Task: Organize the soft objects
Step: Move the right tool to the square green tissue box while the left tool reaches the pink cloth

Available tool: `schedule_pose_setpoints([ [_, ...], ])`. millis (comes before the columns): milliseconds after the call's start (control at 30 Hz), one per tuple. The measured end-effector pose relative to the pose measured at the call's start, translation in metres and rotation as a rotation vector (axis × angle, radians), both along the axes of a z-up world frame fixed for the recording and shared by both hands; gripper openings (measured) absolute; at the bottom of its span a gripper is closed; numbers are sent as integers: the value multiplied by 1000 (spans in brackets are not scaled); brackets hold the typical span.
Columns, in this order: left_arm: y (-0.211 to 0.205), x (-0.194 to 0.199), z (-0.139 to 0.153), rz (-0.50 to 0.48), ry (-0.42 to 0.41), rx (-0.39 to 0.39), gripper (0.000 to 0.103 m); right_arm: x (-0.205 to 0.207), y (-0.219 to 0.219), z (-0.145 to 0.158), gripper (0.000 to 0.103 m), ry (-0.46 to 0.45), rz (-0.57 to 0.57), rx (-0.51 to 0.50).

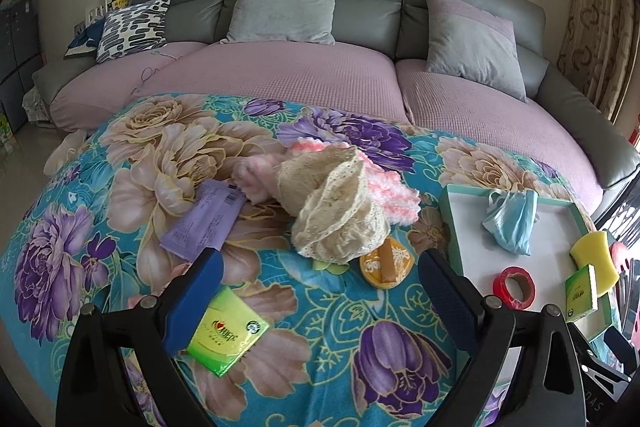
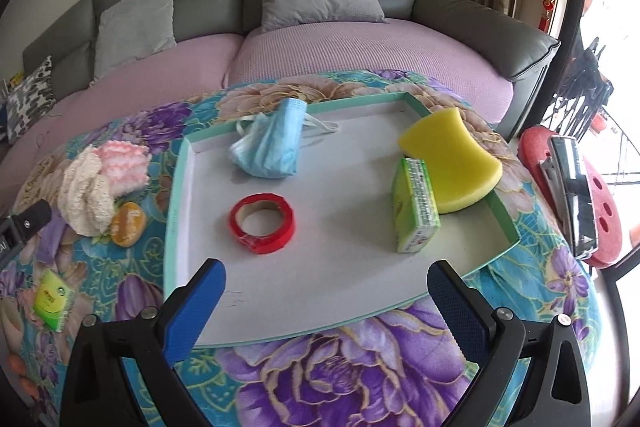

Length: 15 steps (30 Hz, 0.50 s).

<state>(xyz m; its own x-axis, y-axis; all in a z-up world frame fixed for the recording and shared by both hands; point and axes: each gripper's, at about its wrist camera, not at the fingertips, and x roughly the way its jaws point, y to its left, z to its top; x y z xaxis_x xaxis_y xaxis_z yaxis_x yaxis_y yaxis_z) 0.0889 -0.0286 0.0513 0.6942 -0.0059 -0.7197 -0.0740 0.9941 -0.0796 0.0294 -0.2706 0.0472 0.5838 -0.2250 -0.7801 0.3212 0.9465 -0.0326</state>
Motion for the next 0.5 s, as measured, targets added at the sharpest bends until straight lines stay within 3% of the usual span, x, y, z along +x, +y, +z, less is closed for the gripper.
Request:
schedule_pose_setpoints([
  [267,40,-11,7,79,-1,2,98,-1,22,5,102,-15,12,-12],
  [500,99,-20,5,186,0,-73,98,3,55,11,102,-33,97,-39],
])
